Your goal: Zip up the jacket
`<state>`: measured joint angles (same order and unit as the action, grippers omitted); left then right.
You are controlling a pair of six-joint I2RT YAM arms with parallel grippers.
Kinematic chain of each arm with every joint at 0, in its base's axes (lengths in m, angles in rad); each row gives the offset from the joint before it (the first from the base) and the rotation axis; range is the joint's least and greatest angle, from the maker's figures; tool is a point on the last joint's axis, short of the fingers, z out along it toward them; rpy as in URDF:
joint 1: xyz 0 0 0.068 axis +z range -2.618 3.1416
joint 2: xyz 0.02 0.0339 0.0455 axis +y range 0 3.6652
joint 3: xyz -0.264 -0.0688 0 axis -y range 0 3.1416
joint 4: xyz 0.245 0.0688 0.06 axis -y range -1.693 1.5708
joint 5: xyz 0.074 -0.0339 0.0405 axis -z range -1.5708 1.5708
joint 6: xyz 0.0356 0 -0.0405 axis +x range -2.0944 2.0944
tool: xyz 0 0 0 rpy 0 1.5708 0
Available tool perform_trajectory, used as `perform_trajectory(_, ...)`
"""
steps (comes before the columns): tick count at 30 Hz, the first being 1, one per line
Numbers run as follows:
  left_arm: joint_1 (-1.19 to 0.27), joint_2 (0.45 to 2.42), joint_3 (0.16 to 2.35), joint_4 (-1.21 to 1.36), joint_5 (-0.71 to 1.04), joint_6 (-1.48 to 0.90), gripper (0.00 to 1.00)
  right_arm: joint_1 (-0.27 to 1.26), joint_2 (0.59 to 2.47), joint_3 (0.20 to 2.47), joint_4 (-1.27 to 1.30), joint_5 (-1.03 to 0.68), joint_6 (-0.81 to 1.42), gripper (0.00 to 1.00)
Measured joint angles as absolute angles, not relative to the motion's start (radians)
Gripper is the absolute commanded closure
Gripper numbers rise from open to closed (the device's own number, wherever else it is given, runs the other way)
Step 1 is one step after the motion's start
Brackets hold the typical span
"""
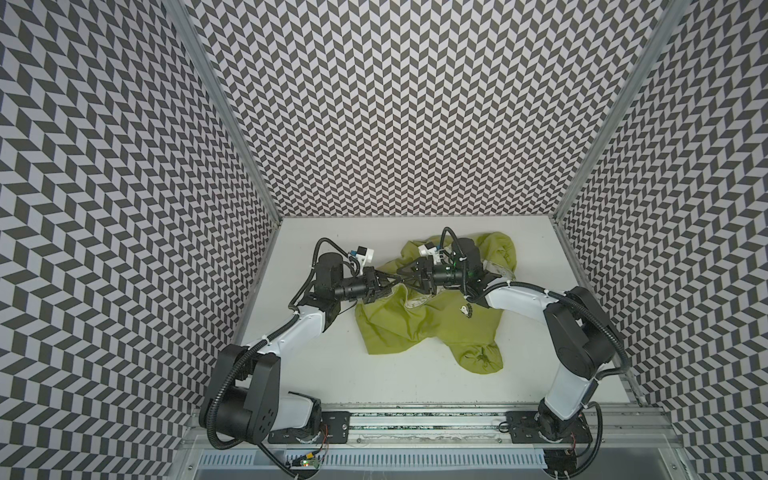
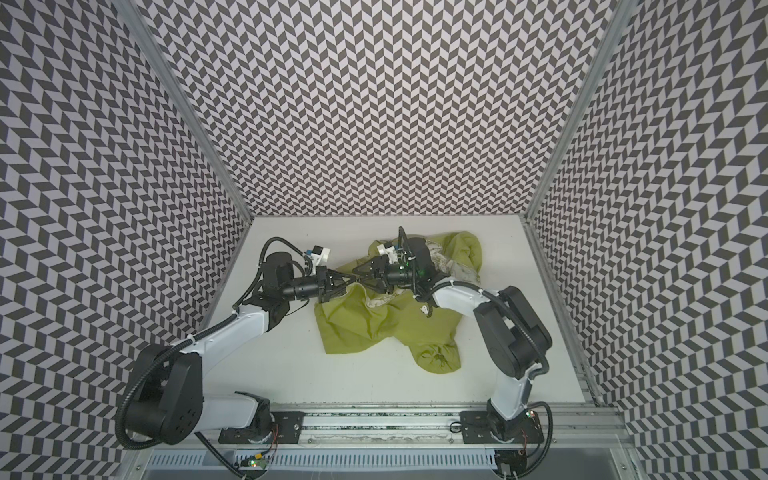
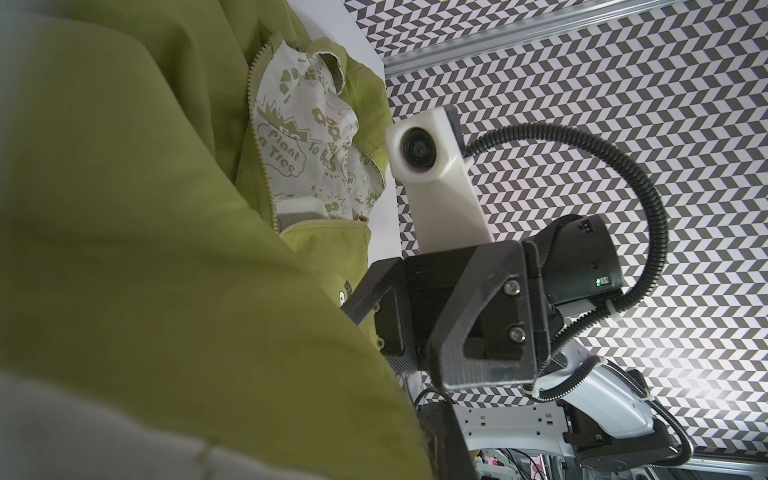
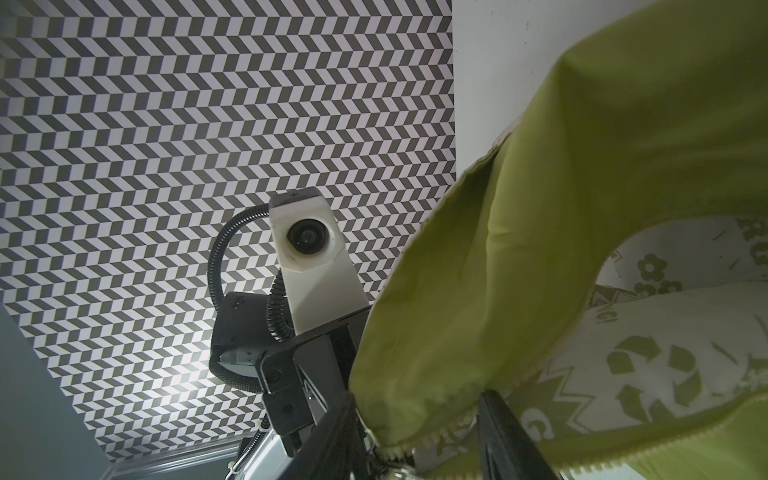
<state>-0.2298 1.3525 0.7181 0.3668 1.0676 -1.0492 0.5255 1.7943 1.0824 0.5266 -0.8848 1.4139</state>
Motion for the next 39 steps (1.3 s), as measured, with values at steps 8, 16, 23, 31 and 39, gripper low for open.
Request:
perform_trajectory(8, -0.23, 1.353, 0.718, 0.367, 1.067, -1.049, 1.0, 0.525, 1.794, 1.075, 0.557, -0.883, 1.441, 0.71)
perform_trajectory(16, -0.23, 1.353, 0.718, 0.367, 1.067, -1.049, 1.0, 0.525, 1.785, 1.06, 0.566, -0.882, 1.452, 0.8)
perform_trajectory(23, -0.229, 1.353, 0.718, 0.367, 1.066, -1.049, 1.0, 0.525, 1.768, 1.043, 0.578, -0.883, 1.454, 0.84)
perform_trajectory(31, -0.229, 1.353, 0.718, 0.366, 1.066, -1.049, 1.0, 0.525, 1.759, 1.03, 0.584, -0.883, 1.456, 0.87)
perform_trajectory(39, -0.229, 1.353, 0.718, 0.366, 1.058, -1.051, 1.0, 0.525, 1.729, 1.018, 0.585, -0.888, 1.452, 0.85)
